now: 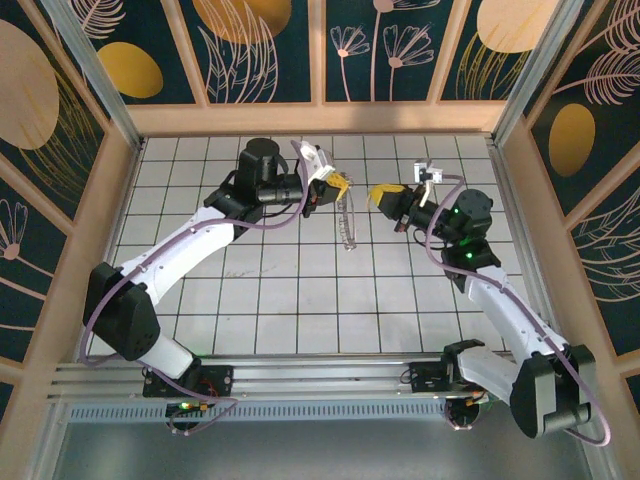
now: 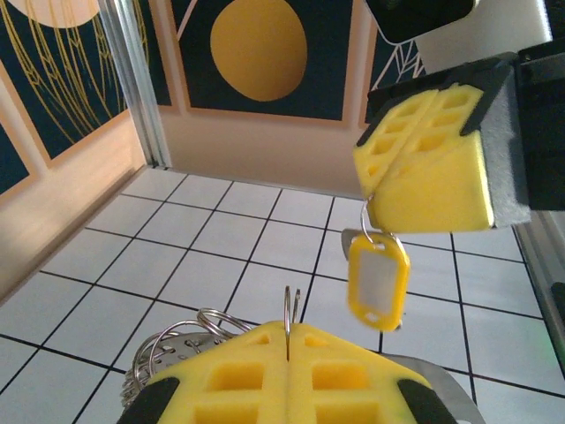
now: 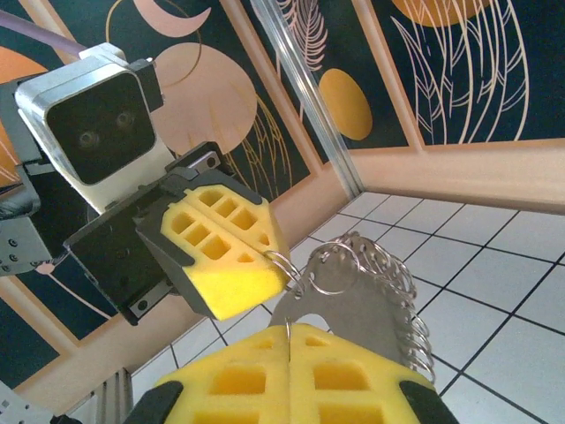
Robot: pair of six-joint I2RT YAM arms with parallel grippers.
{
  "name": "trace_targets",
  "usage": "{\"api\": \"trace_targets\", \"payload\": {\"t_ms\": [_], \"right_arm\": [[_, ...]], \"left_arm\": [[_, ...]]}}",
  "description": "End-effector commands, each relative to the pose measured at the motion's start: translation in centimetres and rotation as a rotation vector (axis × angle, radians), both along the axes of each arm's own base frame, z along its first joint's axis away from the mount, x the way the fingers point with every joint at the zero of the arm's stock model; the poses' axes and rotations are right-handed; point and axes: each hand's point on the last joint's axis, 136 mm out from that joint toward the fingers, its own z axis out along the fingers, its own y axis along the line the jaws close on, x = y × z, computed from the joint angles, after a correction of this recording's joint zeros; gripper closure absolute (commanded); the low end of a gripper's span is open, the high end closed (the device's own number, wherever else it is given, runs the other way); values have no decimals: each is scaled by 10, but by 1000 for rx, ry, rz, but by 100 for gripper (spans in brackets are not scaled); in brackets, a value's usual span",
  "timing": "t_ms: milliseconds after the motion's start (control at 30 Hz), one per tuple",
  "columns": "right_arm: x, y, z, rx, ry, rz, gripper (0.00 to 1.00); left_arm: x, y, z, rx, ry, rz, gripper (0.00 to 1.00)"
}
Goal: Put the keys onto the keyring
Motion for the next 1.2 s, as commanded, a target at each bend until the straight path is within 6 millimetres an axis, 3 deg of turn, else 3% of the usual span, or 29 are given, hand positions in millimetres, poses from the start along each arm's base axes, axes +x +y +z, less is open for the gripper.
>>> {"api": "trace_targets", "payload": {"t_ms": [0,1167], "right_arm": [[-2,3,11,2,-77,-33,100],[16,33,22,-16,-129,-23,100]], "left_arm": [[7,-3,15,-3,-76,33,100],[3,-7,10,-2,-66,0,100]]}}
